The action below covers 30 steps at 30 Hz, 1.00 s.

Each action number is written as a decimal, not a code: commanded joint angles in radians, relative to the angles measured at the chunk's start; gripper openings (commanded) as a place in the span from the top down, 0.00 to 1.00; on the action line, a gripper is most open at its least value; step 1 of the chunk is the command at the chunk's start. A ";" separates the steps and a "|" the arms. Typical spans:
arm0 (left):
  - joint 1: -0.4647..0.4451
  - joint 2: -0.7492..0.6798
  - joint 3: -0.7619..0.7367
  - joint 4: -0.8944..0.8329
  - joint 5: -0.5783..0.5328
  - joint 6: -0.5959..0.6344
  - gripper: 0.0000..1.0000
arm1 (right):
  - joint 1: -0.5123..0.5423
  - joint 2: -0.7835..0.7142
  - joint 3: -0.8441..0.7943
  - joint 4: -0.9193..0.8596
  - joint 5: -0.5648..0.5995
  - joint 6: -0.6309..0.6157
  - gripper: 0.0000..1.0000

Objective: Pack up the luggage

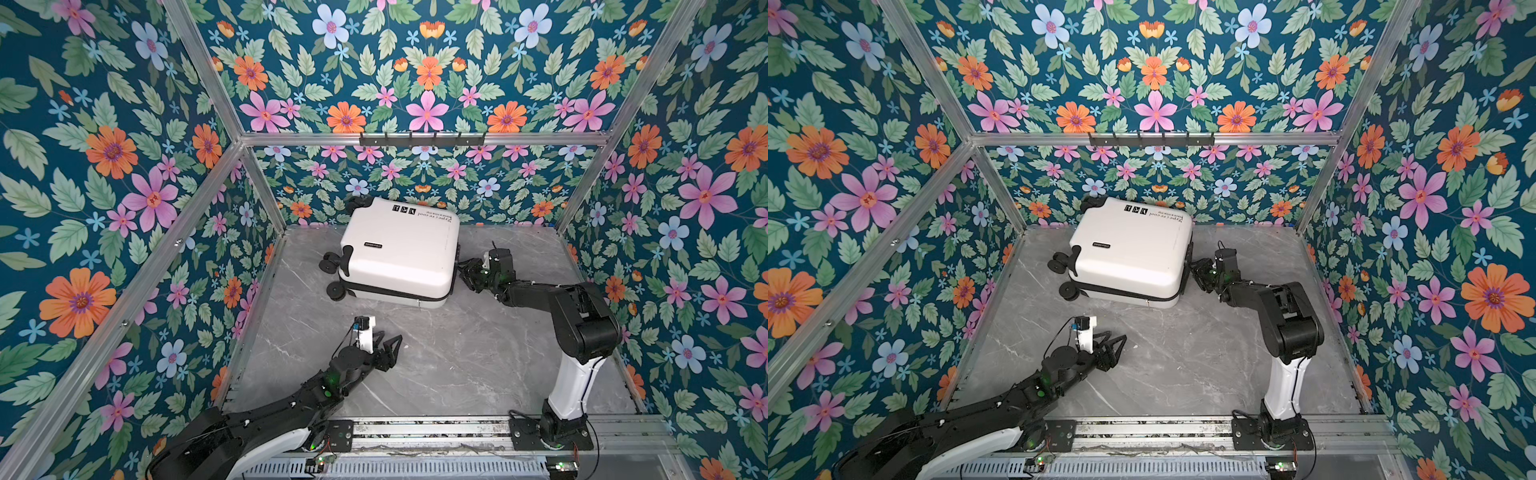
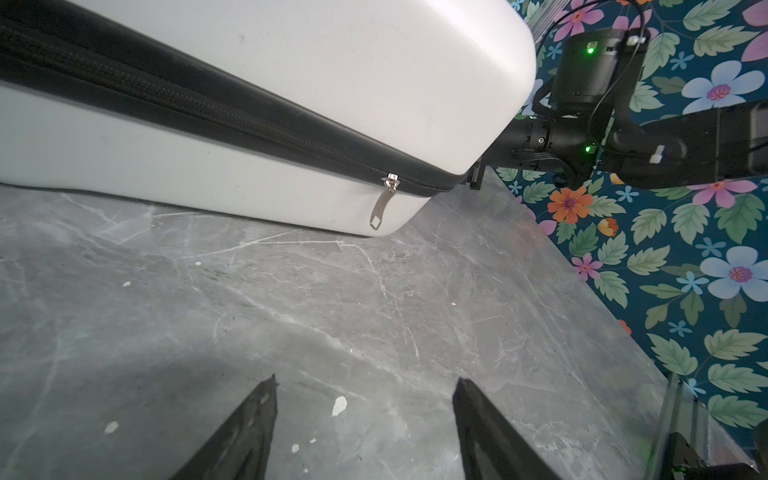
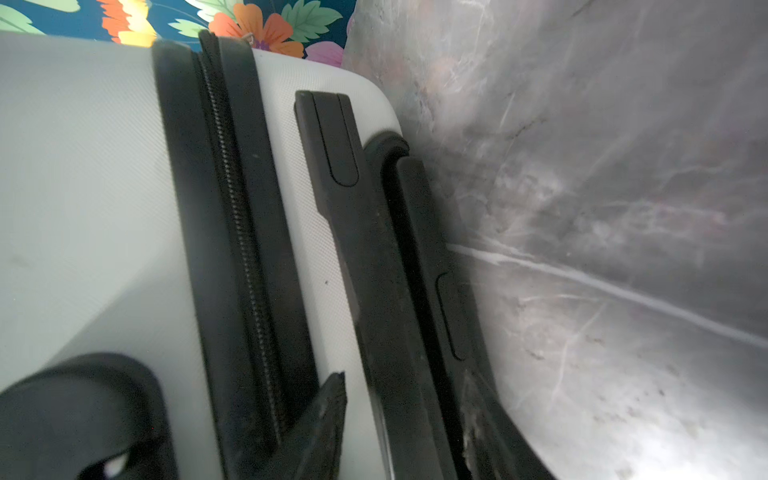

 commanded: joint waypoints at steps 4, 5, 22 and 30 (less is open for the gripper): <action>-0.001 0.006 -0.002 0.027 0.002 -0.007 0.30 | 0.001 0.047 0.019 0.103 0.016 0.041 0.55; -0.002 0.005 -0.002 0.025 0.001 -0.008 0.30 | 0.001 0.054 0.021 0.114 0.018 0.049 0.56; -0.004 -0.018 -0.016 0.042 0.023 0.027 0.28 | 0.001 0.102 -0.026 0.327 0.020 0.160 0.97; -0.013 0.014 -0.013 0.115 0.035 0.183 0.30 | 0.001 -0.033 -0.192 0.357 0.009 0.141 1.00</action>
